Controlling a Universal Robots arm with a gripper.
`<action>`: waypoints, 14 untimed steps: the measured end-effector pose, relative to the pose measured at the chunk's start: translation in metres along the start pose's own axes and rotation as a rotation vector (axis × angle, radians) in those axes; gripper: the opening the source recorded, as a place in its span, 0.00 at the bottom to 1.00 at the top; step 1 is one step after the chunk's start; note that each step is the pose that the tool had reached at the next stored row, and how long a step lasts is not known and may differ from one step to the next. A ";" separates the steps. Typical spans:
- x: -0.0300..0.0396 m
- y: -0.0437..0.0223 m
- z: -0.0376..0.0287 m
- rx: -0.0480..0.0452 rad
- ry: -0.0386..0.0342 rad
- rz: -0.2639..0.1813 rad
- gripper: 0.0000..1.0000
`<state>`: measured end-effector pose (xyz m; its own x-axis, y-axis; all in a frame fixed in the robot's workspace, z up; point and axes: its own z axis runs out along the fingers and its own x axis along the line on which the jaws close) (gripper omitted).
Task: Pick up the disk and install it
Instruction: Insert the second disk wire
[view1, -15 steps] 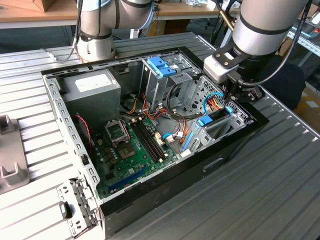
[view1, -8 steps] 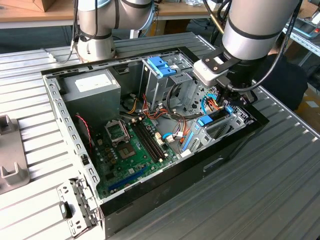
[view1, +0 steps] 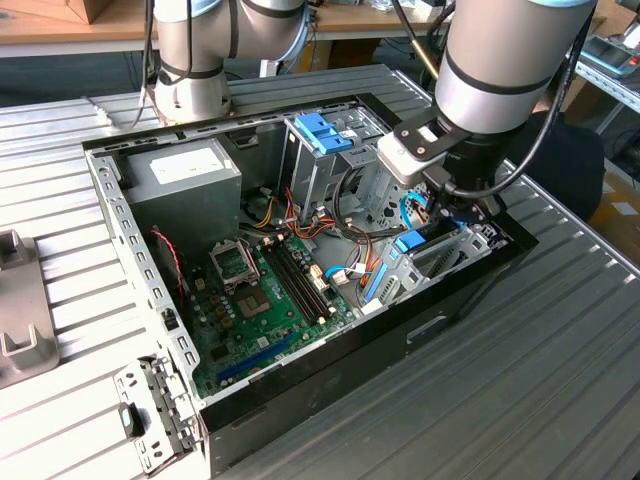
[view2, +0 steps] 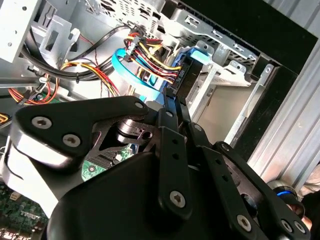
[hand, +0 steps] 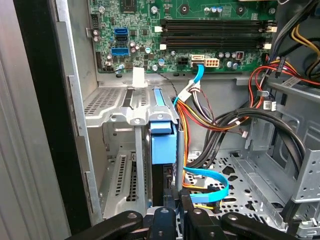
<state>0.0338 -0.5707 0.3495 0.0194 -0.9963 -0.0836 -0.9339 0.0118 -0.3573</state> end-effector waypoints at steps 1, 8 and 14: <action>0.0003 0.0004 0.0011 -0.0002 -0.0009 -0.002 0.16; 0.0008 0.0018 0.0053 -0.0045 -0.0190 -0.050 0.16; 0.0049 0.0022 0.0071 -0.0045 -0.0188 -0.050 0.16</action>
<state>0.0343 -0.5750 0.3417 0.0724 -0.9939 -0.0834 -0.9332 -0.0380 -0.3573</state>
